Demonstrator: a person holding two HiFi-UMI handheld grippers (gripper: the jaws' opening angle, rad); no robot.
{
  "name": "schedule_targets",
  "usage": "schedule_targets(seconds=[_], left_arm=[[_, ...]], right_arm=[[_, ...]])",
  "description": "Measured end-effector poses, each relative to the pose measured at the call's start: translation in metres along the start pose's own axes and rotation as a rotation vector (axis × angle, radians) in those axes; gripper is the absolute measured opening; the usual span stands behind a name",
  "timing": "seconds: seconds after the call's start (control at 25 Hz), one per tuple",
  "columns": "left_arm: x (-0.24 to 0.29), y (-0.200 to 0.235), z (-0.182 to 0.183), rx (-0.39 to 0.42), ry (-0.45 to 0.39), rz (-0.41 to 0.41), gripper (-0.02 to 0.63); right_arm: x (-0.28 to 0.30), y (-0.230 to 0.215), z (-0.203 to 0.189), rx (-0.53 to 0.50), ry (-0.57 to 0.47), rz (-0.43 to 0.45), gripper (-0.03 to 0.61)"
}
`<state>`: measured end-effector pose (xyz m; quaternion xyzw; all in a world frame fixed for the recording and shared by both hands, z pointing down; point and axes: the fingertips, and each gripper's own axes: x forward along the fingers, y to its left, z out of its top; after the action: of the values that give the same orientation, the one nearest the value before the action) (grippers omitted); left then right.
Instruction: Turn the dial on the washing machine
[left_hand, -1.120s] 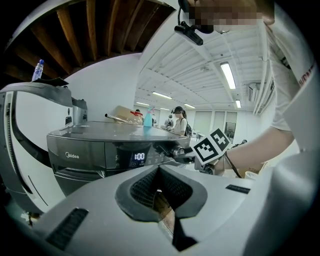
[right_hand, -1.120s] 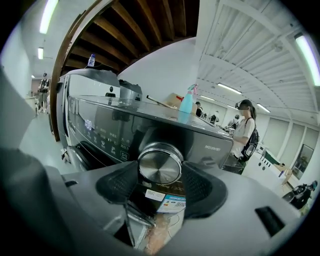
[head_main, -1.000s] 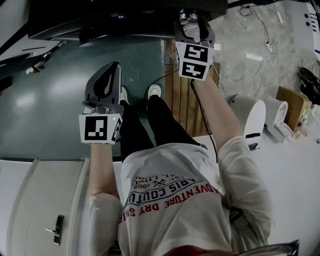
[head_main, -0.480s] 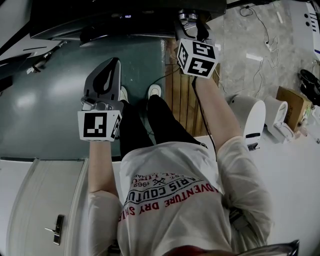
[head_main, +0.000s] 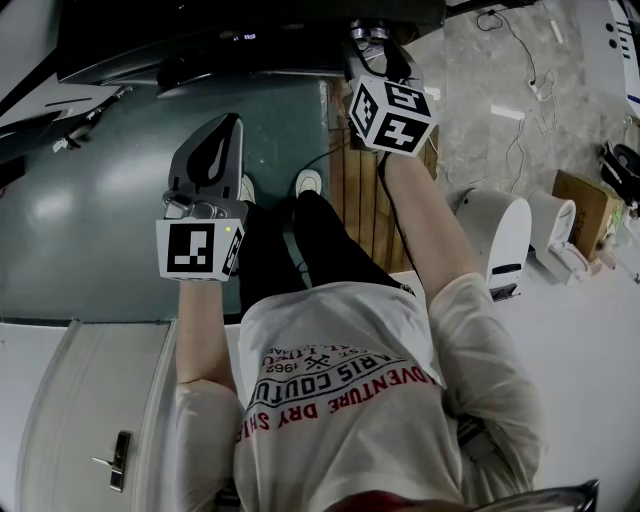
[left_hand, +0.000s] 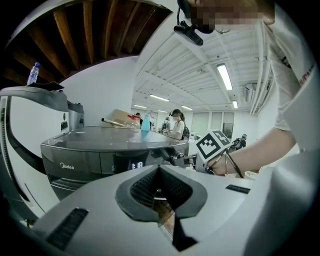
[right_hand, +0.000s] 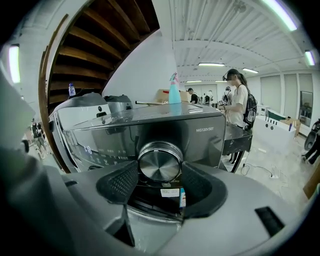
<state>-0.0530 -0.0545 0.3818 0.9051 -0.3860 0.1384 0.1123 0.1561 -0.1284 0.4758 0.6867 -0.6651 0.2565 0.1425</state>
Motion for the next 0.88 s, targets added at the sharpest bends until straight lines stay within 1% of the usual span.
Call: schedule_targets(seconds=[0.04, 0.12, 0.16, 0.24, 0.32, 0.52, 0.64, 0.72, 0.76, 0.88], left_arm=[[0.000, 0.000, 0.000, 0.000, 0.001, -0.001, 0.015], [0.001, 0.000, 0.000, 0.002, 0.003, -0.003, 0.015], [0.001, 0.000, 0.001, 0.003, 0.004, -0.003, 0.016], [0.002, 0.002, 0.003, 0.003, 0.004, 0.000, 0.015], [0.002, 0.002, 0.004, 0.000, 0.002, 0.002, 0.015], [0.005, 0.000, 0.008, 0.002, -0.007, -0.004, 0.015], [0.004, 0.000, 0.006, -0.002, -0.004, -0.001, 0.015], [0.004, 0.002, 0.001, -0.006, 0.003, 0.003, 0.015], [0.003, 0.004, -0.001, -0.009, 0.007, 0.004, 0.015], [0.002, 0.006, -0.009, -0.017, 0.027, 0.004, 0.015]], right_arm=[[0.000, 0.000, 0.000, -0.021, -0.004, -0.007, 0.288], [0.000, 0.000, 0.000, -0.095, -0.010, -0.032, 0.291], [-0.001, 0.000, 0.001, -0.147, -0.015, -0.047, 0.327], [-0.004, 0.003, 0.003, -0.266, -0.027, -0.071, 0.357], [-0.008, 0.006, 0.003, -0.398, -0.032, -0.090, 0.362], [-0.011, 0.006, 0.004, -0.797, -0.052, -0.183, 0.360], [-0.008, 0.010, 0.006, -0.985, -0.080, -0.230, 0.360], [-0.004, 0.012, 0.003, -1.069, -0.087, -0.262, 0.360], [-0.002, 0.012, 0.003, -1.092, -0.092, -0.280, 0.360], [0.000, 0.011, 0.002, -1.108, -0.109, -0.319, 0.360]])
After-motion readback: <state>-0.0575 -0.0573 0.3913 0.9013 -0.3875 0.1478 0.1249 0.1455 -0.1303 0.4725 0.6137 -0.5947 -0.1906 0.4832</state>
